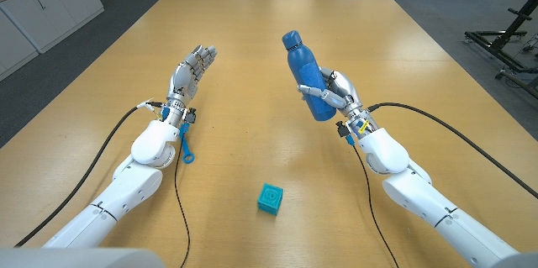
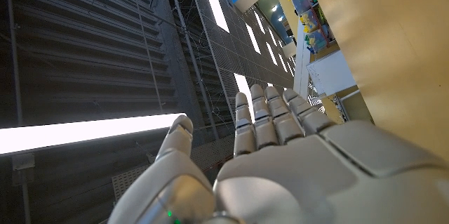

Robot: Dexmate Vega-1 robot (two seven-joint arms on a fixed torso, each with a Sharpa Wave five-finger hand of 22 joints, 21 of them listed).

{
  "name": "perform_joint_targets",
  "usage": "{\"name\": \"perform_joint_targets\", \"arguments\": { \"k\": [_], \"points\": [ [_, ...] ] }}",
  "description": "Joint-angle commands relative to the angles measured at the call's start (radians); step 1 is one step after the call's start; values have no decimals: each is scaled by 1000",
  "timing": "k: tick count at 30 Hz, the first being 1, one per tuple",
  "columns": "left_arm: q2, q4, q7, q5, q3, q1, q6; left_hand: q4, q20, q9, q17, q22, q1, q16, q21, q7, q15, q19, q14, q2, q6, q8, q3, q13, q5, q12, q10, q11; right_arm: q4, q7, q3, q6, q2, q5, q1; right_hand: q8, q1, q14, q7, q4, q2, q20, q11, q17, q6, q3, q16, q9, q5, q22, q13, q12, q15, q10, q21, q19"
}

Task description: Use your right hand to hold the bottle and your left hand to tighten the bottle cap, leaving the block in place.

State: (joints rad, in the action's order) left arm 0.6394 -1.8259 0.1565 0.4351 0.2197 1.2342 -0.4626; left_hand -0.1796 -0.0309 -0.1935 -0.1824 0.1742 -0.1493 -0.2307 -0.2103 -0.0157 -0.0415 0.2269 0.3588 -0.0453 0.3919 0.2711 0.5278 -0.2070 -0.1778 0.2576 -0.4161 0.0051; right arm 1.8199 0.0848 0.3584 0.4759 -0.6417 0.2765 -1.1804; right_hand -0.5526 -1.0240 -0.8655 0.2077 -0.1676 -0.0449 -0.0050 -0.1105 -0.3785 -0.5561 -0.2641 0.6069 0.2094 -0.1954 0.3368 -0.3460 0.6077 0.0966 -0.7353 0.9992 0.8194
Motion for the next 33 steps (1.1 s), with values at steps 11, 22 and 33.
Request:
{"name": "perform_joint_targets", "arguments": {
  "k": [11,22,33],
  "points": [
    [53,-151,132,-313,20,-19,222,28,-6,-10,-11,8,4,-25,-28,3,-44,132,137,-26,105,34,-9,-29,1,44,-148,3,33,6,29,-26,-1,-30,14,2,-214,-223,-258,48,222,-220,239,-6,-314,-117,-2,1,-1,3,-7,6,-307,-234,18,83],
    [74,-112,17,-320,107,-130,232,28,24,-10,-9,5,36,37,29,-16,-8,0,6,-59,12,-22,-32,-34,6,-20,-17,38,53,16,36,-53,-9,-45,8,3,-212,-222,-260,49,221,-220,236,-9,-314,-117,-4,1,-1,3,-10,4,-307,-235,23,80],
    [88,-46,-79,-298,155,-189,128,23,60,-11,-12,5,82,48,33,-32,11,-93,-85,-137,-73,-59,-89,-39,1,-50,73,61,49,9,33,-106,-23,-16,20,4,-212,-221,-260,51,221,-220,238,-11,-314,-118,-5,1,-1,3,-10,1,-306,-238,29,76]
  ]
}}
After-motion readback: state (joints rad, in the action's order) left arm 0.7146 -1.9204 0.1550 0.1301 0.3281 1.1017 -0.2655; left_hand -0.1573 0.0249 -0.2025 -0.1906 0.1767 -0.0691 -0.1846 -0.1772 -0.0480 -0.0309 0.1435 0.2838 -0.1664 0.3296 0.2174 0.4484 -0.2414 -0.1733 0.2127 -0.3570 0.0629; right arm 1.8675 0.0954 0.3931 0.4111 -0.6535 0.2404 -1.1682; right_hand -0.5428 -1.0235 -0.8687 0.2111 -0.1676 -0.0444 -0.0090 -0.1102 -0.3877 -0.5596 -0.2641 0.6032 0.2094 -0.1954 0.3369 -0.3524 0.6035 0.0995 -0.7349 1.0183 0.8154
